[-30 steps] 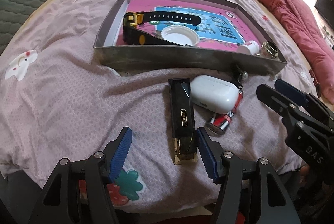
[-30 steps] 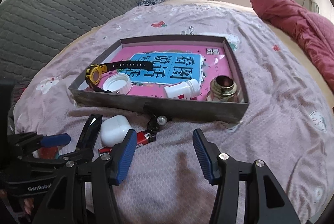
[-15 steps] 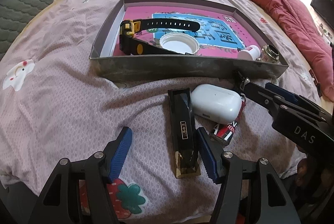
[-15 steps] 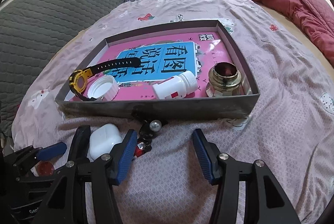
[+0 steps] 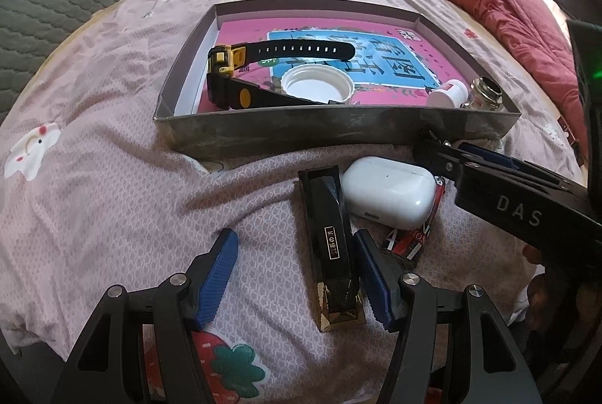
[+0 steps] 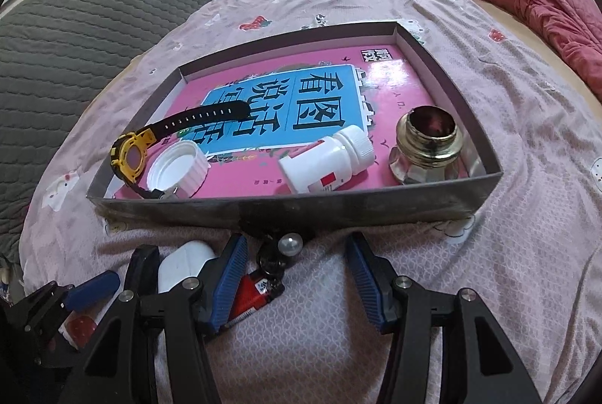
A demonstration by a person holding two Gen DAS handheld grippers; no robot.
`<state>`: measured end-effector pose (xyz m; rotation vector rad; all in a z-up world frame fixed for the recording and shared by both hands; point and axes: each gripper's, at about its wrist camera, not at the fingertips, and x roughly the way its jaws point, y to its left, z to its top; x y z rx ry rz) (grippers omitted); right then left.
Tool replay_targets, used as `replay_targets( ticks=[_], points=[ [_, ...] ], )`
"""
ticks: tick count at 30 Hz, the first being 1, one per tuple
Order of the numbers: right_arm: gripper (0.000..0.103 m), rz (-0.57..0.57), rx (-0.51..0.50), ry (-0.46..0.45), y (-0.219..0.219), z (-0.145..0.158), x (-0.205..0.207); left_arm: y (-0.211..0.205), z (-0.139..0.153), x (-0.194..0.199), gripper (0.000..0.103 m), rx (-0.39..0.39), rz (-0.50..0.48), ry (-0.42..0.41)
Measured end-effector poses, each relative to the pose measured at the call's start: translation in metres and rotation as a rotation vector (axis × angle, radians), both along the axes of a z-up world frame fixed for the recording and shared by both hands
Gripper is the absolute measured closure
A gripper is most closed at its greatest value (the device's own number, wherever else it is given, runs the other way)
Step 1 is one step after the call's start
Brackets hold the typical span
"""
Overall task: Organize rigid objects
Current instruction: 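Grasp the black-gold box with the left gripper while the right grasps the black keychain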
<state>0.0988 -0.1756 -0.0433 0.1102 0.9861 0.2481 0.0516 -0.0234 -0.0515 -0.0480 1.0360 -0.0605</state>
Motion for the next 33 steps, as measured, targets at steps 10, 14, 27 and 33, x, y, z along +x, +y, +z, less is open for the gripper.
replay_targets(
  ticks=[10, 14, 27, 33],
  points=[
    [0.048, 0.001, -0.016, 0.011, 0.007, -0.004, 0.005, 0.001, -0.001, 0.003, 0.038, -0.002, 0.0, -0.009],
    [0.054, 0.0, -0.025, 0.013, 0.007, -0.005, 0.006, 0.001, -0.001, 0.003, 0.038, 0.0, -0.003, -0.015],
    [0.073, 0.017, -0.025, -0.002, 0.001, -0.005, 0.002, -0.003, 0.0, 0.004, 0.038, 0.015, -0.014, -0.038],
    [0.075, 0.029, 0.008, -0.007, -0.007, -0.002, -0.003, -0.006, 0.002, 0.003, 0.047, 0.037, -0.034, -0.065]
  ],
)
